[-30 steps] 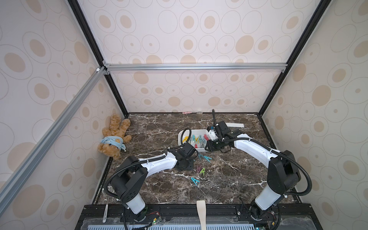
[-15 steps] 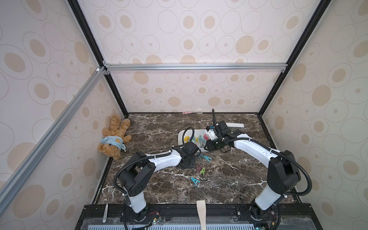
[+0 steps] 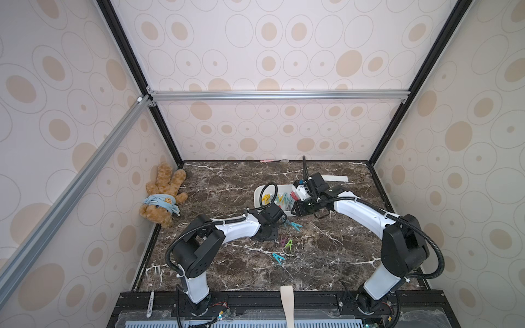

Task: Put the clothespins into the storage box
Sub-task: Pick up the clothespin from the center of the board, then place the clothespin in the storage box.

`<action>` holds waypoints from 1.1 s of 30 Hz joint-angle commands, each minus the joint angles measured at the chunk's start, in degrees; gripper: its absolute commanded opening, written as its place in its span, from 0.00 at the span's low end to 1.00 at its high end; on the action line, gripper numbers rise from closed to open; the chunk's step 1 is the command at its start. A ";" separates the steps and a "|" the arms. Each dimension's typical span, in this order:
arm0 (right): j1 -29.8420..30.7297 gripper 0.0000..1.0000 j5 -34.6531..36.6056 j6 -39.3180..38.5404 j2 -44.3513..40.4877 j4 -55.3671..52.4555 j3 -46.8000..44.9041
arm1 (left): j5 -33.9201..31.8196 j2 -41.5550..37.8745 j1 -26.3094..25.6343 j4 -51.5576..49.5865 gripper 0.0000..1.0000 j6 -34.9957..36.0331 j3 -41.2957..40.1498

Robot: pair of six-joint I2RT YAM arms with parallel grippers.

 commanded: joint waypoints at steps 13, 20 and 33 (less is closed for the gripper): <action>-0.27 0.27 -1.33 0.58 0.87 -2.75 2.72 | -4.57 -3.80 -0.43 -2.66 0.07 2.35 -2.81; -0.23 0.26 -1.16 2.12 0.55 -4.76 4.04 | -6.35 -8.96 -0.43 -3.60 0.01 4.82 -4.49; 0.47 0.24 4.17 7.23 -2.13 -10.36 5.55 | -1.54 -25.67 3.60 3.66 0.00 9.44 -13.99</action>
